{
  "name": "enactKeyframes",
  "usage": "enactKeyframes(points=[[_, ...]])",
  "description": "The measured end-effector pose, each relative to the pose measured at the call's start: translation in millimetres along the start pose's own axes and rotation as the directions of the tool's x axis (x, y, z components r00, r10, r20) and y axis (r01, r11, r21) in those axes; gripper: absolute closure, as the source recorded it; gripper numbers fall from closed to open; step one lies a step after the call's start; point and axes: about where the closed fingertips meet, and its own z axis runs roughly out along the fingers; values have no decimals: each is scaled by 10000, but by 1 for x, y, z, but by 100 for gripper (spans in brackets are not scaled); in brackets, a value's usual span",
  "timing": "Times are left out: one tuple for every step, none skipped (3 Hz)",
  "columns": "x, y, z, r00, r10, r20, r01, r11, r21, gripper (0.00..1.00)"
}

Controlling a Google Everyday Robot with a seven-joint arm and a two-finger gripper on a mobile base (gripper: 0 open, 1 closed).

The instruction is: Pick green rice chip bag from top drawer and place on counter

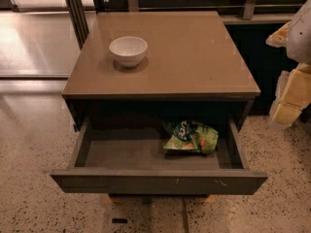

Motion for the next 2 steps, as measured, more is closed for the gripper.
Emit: enactKeyframes(points=[[0, 0, -1, 10000, 21, 45, -22, 10000, 69, 0], [1, 0, 4, 9996, 189, 200, -192, 9997, 115, 0]])
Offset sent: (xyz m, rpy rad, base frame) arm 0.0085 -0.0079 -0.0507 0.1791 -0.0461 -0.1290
